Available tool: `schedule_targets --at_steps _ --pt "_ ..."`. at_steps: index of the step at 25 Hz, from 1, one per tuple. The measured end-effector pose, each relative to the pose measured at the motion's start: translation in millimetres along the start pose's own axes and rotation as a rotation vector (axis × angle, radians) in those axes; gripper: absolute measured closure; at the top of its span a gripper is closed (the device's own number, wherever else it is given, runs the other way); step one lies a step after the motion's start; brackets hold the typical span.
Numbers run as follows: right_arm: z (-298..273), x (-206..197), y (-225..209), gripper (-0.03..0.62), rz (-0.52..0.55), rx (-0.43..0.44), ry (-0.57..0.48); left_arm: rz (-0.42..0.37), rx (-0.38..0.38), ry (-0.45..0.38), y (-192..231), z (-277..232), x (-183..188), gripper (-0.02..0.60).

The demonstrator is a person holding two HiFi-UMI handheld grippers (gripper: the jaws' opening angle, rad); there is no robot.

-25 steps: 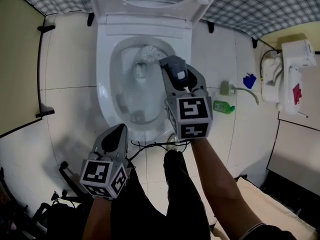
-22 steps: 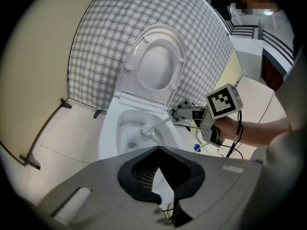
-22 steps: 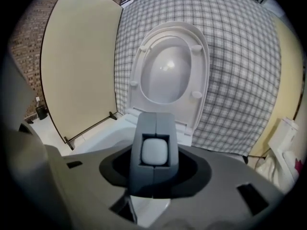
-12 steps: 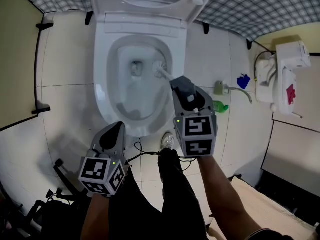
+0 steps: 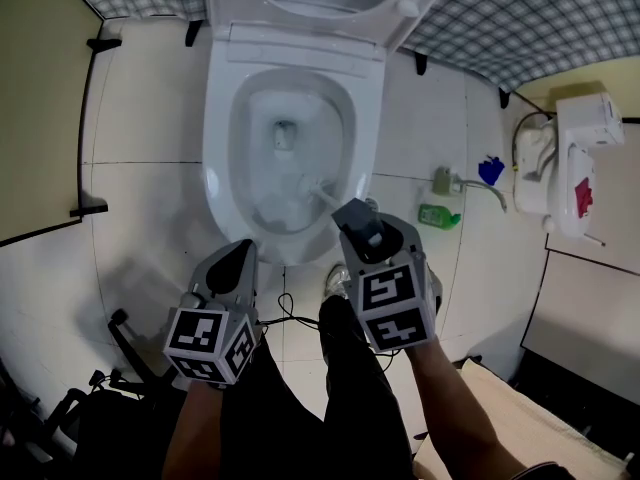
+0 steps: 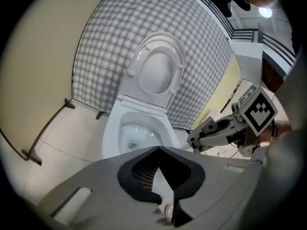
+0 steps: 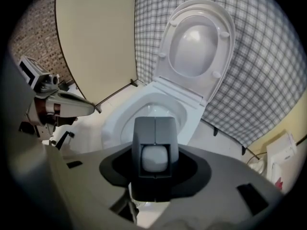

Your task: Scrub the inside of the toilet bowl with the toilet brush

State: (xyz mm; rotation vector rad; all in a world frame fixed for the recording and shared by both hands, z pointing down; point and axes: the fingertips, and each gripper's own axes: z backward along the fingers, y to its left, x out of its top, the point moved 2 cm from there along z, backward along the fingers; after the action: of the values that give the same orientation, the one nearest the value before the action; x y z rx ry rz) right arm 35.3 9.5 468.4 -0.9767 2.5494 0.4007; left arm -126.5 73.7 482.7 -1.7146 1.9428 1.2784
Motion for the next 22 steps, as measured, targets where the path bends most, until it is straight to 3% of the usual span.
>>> schedule_targets --at_steps 7,12,18,22 --pt "9 -7 42 0.404 0.024 0.145 0.038 -0.006 0.009 0.015 1 7 -6 0.574" --pt "8 -7 58 0.404 -0.098 0.294 0.028 -0.013 0.012 0.016 1 7 -4 0.574" --pt "-18 4 69 0.404 -0.161 0.315 -0.022 -0.021 0.005 0.016 -4 4 -2 0.572" --pt "-40 9 60 0.404 -0.266 0.3 -0.075 -0.025 -0.013 0.005 -16 1 0 0.574"
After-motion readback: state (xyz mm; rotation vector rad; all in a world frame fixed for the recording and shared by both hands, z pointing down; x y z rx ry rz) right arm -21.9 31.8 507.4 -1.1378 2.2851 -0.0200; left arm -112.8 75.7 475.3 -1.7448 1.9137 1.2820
